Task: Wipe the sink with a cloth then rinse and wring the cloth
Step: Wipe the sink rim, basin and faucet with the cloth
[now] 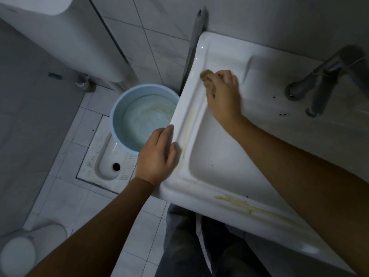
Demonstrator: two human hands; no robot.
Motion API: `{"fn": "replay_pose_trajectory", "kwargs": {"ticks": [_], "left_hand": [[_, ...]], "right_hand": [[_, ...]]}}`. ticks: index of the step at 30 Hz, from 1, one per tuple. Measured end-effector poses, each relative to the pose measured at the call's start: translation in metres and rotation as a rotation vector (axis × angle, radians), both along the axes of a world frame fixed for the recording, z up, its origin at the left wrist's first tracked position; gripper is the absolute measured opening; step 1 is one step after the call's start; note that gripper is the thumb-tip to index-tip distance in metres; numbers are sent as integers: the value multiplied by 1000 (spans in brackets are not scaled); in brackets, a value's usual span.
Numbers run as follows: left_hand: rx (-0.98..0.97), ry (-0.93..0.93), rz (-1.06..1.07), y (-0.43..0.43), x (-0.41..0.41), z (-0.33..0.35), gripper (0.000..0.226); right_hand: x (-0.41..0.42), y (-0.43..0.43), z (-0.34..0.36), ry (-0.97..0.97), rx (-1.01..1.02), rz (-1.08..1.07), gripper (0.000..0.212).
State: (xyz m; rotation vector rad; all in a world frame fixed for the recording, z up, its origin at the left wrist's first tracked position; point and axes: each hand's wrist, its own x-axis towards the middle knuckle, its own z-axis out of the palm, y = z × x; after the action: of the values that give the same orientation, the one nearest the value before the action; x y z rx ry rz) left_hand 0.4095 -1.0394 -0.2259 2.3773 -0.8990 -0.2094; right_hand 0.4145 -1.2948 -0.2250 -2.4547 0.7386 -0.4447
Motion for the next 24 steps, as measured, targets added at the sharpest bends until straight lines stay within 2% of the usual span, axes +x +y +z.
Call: {"fn": "replay_pose_trajectory", "kwargs": {"ticks": [4,9,14,18,21,24], "left_hand": [[16,-21,5,0,-1,-1,49],[-3,3,5,1,1,-3,48],[-17,28,-12,6,-8,8,39],[-8,35,-55,45,-33,11,36],[8,58,-94,77,-54,5,43],[16,59,-110,87,-56,-1,49]], "right_hand": [[-19,48,-5,-3,88,-28,46],[-81,100,-1,6,193,160,50],[-139,141,8,147,189,342,49],[-163,136,26,306,168,512,47],[-156,122,37,294,246,327,43],[-132,121,37,163,346,64,47]]}}
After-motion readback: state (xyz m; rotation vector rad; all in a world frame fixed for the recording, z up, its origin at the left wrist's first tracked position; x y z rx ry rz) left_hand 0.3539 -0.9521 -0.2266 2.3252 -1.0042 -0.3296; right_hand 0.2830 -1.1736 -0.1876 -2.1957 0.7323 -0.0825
